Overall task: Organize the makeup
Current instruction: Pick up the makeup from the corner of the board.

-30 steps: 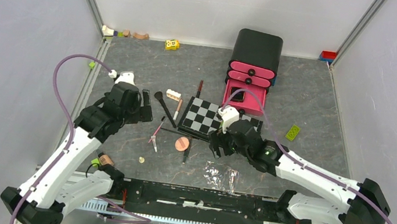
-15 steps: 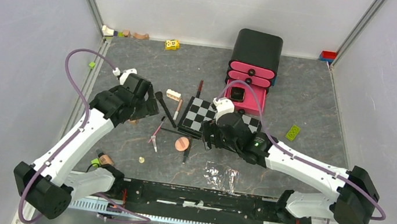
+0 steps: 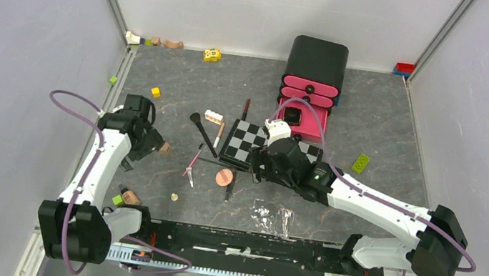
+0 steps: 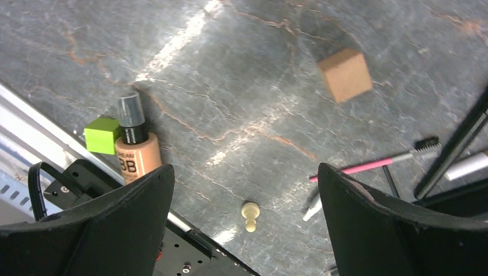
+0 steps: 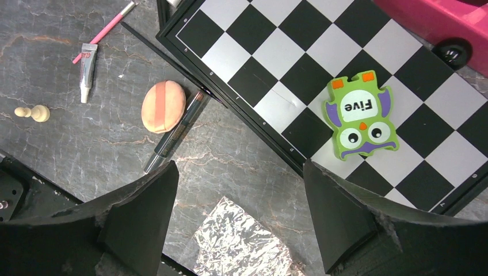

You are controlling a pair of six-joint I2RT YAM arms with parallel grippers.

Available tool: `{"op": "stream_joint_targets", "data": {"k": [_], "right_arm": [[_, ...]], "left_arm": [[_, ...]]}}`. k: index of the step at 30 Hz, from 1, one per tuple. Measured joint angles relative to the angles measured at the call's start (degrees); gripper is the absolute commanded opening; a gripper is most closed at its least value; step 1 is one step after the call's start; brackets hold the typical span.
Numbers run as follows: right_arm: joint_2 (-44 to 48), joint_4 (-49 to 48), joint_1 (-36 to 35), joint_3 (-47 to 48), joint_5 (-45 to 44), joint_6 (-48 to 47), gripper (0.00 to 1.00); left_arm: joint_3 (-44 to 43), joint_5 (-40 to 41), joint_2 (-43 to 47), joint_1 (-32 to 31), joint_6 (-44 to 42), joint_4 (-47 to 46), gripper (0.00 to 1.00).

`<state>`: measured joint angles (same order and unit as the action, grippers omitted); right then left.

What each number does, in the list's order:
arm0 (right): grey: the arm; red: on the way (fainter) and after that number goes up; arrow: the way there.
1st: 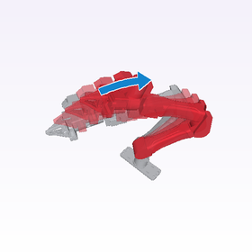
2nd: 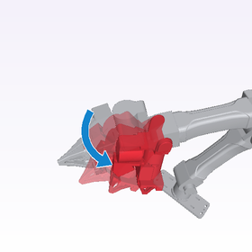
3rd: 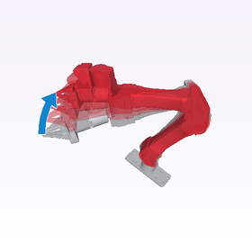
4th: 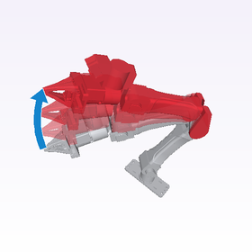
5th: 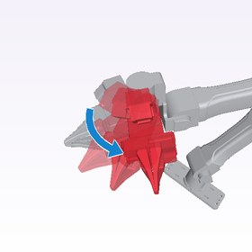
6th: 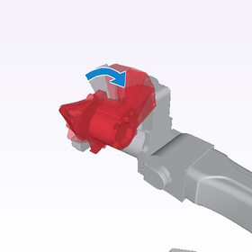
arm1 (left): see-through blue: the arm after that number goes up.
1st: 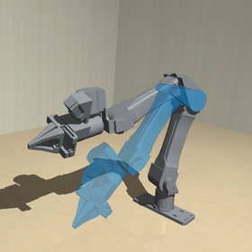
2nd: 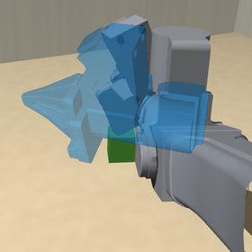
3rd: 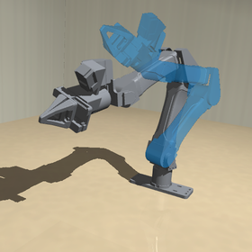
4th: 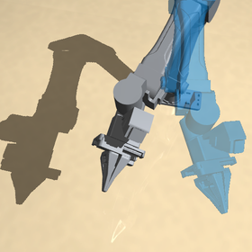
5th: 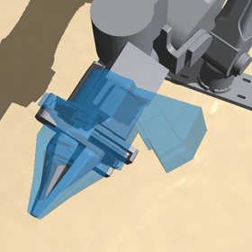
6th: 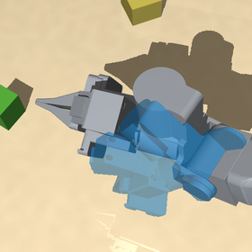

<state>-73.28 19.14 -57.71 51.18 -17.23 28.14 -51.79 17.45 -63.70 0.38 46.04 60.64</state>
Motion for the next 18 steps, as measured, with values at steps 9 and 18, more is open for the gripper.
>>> {"op": "stream_joint_targets", "data": {"k": [9, 18], "right_arm": [[2.8, 0.7, 0.0, -1.4, -1.1, -1.7, 0.88], [5.9, 1.6, 0.0, -4.6, -1.1, -2.6, 0.88]], "left_arm": [[5.5, 2.5, 2.7, 3.7, 8.0, 3.3, 1.0], [8.1, 5.4, 6.6, 10.9, 13.3, 4.3, 1.0]]}}
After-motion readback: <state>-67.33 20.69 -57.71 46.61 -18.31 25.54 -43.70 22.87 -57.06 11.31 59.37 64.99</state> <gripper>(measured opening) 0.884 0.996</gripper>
